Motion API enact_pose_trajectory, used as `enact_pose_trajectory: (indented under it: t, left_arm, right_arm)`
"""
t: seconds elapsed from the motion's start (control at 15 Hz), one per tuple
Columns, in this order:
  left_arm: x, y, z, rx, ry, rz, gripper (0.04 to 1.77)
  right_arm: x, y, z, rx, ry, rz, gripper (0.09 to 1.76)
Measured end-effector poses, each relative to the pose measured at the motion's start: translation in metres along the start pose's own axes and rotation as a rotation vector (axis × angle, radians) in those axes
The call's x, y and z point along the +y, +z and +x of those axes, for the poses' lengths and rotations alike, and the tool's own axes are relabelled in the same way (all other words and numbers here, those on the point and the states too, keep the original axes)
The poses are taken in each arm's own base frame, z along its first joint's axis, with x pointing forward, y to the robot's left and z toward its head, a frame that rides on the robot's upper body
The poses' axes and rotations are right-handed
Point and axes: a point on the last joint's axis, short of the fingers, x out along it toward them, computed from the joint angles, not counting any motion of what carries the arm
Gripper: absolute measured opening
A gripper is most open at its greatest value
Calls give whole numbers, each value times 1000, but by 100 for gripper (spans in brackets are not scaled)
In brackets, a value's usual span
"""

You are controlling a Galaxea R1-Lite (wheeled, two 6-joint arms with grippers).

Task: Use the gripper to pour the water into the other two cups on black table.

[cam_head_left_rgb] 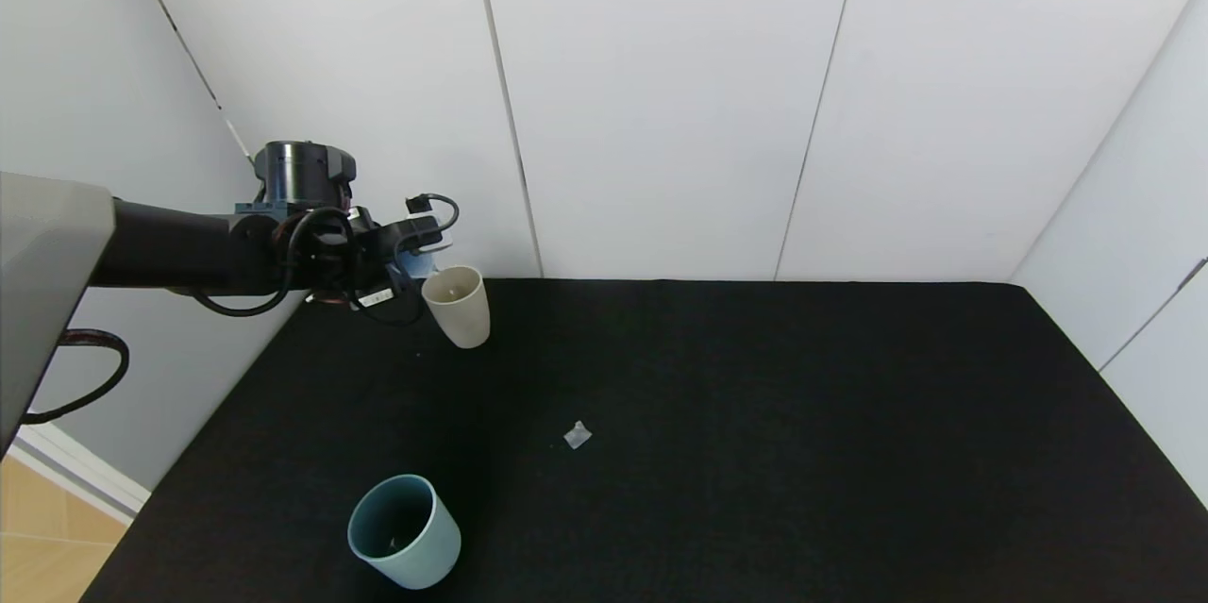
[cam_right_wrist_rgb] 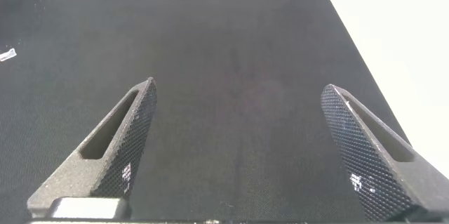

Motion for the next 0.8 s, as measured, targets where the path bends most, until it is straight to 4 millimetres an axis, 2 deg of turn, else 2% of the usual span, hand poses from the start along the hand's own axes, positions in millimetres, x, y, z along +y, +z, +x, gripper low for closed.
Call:
enact_pose_trajectory:
  t: [0.27,0.53,0.8]
  left_arm:
    - [1,-1,-3,-13,-1,-62,122]
    - [3,-4,-7,-29,-12,-293,122]
    - [3,-18,-25,-77,-67,-479,122]
  right_arm:
    - [0,0,0,0,0,0,171]
    - [0,0,0,0,0,0,171]
    - [0,0,0,0,0,0,171]
